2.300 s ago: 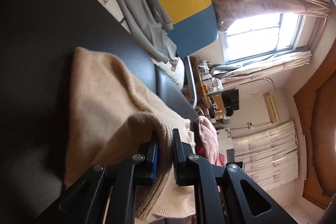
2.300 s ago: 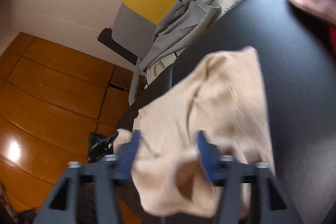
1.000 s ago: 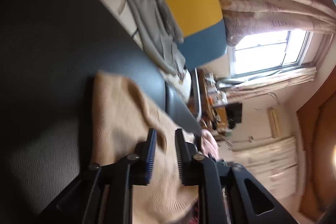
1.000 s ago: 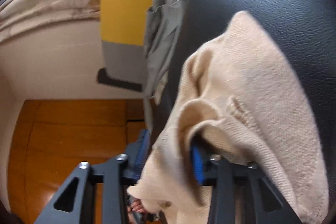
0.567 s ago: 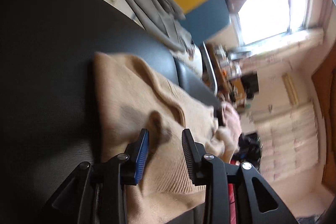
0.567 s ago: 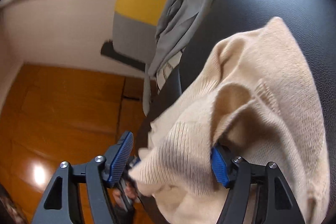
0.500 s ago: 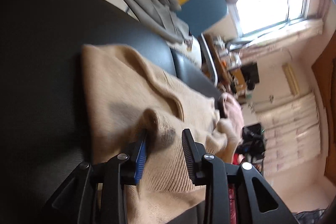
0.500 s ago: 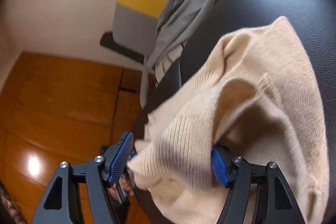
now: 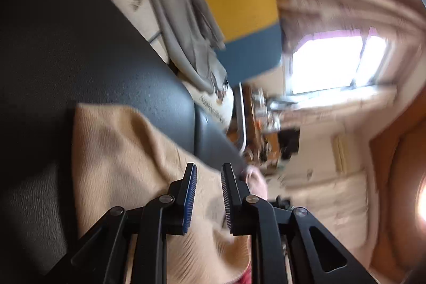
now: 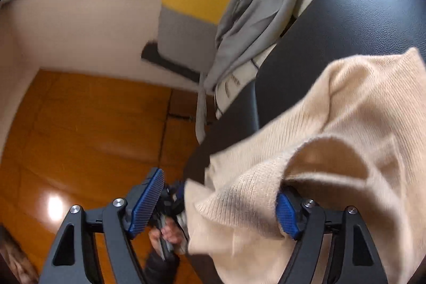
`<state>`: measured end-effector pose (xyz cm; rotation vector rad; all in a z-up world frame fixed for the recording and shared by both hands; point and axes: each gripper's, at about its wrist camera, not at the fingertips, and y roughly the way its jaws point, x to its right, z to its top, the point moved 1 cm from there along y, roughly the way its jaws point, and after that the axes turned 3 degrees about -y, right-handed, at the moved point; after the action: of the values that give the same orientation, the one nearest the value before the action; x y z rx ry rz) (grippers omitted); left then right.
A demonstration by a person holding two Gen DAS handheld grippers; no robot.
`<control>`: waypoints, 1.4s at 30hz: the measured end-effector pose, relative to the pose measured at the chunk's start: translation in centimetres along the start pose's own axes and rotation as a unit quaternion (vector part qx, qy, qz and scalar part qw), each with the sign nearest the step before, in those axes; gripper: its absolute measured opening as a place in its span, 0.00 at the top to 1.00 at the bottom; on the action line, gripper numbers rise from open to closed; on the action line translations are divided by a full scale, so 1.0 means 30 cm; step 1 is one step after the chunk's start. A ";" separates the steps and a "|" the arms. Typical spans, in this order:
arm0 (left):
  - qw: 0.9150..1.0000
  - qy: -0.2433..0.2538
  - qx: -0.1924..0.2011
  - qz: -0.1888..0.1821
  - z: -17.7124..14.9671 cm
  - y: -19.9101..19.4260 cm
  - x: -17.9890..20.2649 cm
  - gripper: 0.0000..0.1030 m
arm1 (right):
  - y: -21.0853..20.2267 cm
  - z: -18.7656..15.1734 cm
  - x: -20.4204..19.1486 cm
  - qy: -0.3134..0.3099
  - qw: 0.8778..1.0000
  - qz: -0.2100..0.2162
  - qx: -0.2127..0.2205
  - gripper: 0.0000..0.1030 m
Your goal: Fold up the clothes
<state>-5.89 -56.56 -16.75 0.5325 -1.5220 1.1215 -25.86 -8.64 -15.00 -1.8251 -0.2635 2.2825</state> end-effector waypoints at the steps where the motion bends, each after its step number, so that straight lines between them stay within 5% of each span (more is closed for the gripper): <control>1: 0.999 -0.022 0.021 0.012 0.019 -0.004 -0.022 0.83 | 0.006 0.016 0.011 0.015 1.000 0.000 0.014 0.21; 6: 0.994 -0.050 0.082 0.048 0.033 -0.082 -0.076 0.80 | 0.009 0.084 0.059 0.064 0.995 -0.012 0.072 0.16; 10: 0.993 0.046 0.065 0.086 -0.076 -0.163 -0.040 0.78 | -0.024 0.079 0.004 0.005 0.998 -0.044 0.043 0.16; 12: 0.990 0.086 0.054 0.096 -0.145 -0.221 -0.041 0.75 | -0.068 0.048 -0.056 -0.071 0.992 -0.104 0.029 0.16; 14: 0.985 0.115 0.045 0.117 -0.220 -0.265 -0.063 0.75 | -0.117 -0.008 -0.084 -0.139 0.973 -0.180 0.024 0.16; 17: 0.979 0.151 0.008 0.140 -0.321 -0.252 -0.079 0.74 | -0.185 -0.090 -0.121 -0.235 0.929 -0.287 0.013 0.16; 24: 0.938 0.244 -0.026 0.244 -0.483 -0.171 -0.075 0.73 | -0.099 -0.194 -0.054 -0.317 0.847 -0.424 -0.049 0.18; 26: 0.934 0.243 -0.037 0.259 -0.491 -0.170 -0.070 0.74 | -0.062 -0.223 -0.020 -0.328 0.828 -0.450 -0.069 0.16; 30: 0.926 0.248 -0.056 0.279 -0.526 -0.190 -0.069 0.77 | -0.104 -0.275 -0.022 -0.313 0.832 -0.453 -0.074 0.16; 36: 0.929 0.240 -0.068 0.273 -0.668 -0.299 -0.085 0.77 | -0.197 -0.442 -0.037 -0.309 0.830 -0.456 -0.082 0.16; 38: 0.933 0.230 -0.069 0.267 -0.722 -0.342 -0.096 0.77 | -0.242 -0.509 -0.044 -0.308 0.832 -0.455 -0.078 0.15; 42: 0.962 0.161 -0.044 0.217 -0.781 -0.461 -0.112 0.74 | -0.326 -0.608 -0.056 -0.310 0.833 -0.453 -0.073 0.13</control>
<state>18.12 -43.32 -16.47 -0.0556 -1.4229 1.3882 -7.21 0.50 -14.80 -0.6243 -1.1407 2.0126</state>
